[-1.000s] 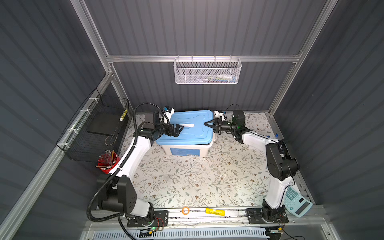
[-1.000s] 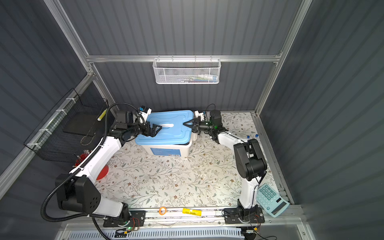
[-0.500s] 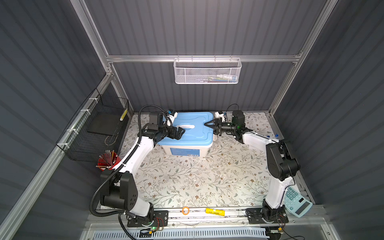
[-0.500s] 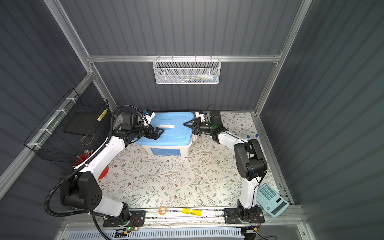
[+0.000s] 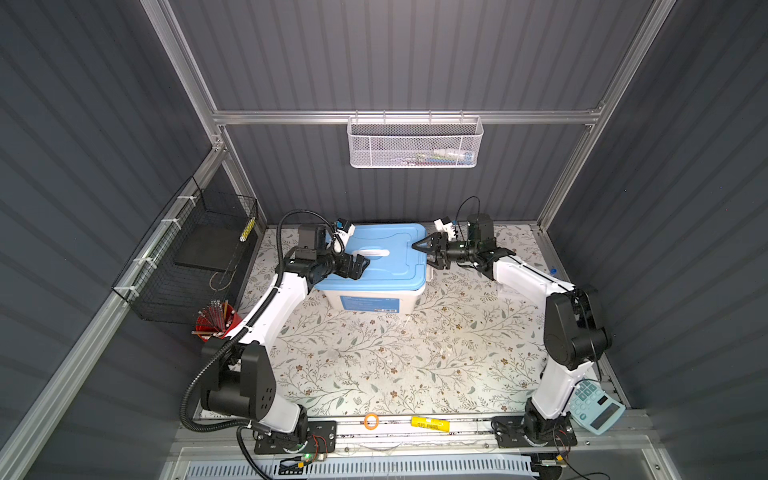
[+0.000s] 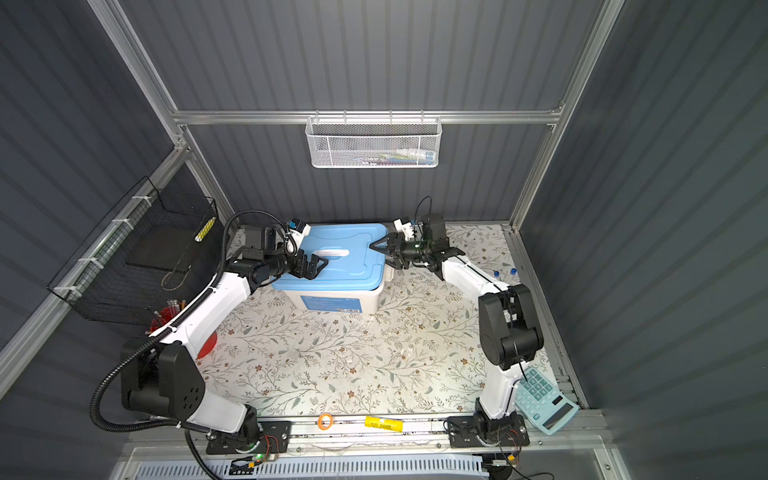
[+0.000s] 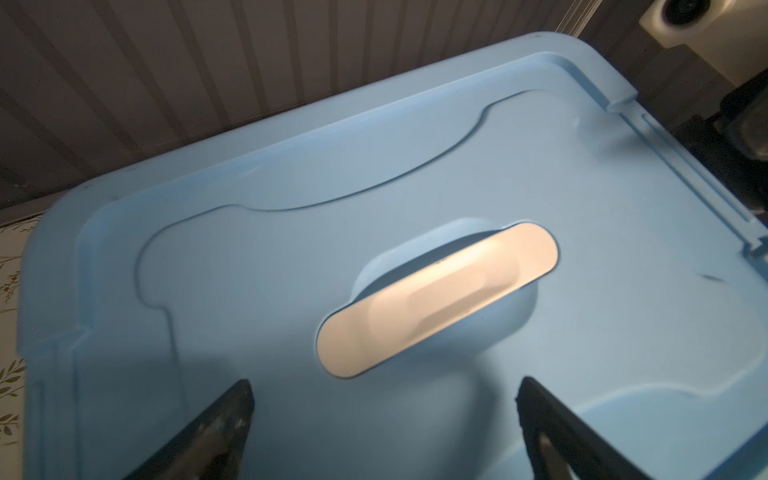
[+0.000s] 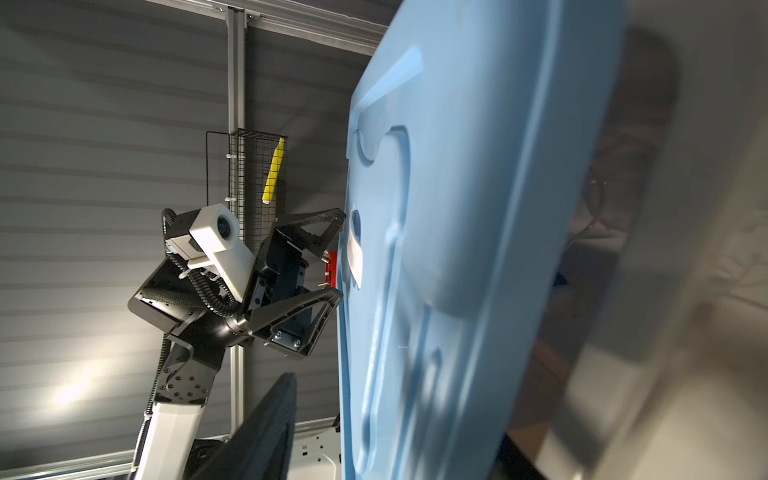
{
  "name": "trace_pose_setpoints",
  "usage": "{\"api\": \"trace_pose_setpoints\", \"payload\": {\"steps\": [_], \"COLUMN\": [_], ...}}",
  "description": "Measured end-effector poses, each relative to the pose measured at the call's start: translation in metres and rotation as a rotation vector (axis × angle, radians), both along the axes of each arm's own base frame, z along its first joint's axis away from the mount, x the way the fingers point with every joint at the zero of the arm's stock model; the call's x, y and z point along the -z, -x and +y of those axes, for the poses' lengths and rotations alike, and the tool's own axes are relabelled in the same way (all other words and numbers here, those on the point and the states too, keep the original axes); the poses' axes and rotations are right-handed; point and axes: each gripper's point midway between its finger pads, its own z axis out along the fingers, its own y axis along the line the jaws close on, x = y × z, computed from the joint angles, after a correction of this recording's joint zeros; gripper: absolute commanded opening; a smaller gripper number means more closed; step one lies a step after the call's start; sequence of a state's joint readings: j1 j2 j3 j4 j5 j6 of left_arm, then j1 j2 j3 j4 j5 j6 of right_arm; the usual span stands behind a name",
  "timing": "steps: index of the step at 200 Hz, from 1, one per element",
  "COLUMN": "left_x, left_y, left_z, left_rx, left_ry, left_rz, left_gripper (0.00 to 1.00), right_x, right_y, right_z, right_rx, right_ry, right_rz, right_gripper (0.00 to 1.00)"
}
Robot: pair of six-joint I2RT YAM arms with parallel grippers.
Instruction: Organize the chemistry lab equipment
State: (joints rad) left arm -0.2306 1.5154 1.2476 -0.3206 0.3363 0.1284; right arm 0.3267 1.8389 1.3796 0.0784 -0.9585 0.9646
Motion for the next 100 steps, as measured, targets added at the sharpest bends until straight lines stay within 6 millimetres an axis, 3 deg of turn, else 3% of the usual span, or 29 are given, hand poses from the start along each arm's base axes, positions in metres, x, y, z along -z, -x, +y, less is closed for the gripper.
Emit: {"api": "trace_pose_setpoints", "payload": {"steps": [100], "left_x": [0.002], "left_y": [-0.002], "left_z": [-0.001], "left_rx": [0.003], "left_ry": [0.001], "left_rz": [0.0], "left_gripper": [0.99], "right_x": [0.019], "right_y": [0.008], "right_z": [-0.021], "right_rx": [0.034], "right_ry": [0.203], "right_rz": [-0.012], "right_gripper": [0.57]}}
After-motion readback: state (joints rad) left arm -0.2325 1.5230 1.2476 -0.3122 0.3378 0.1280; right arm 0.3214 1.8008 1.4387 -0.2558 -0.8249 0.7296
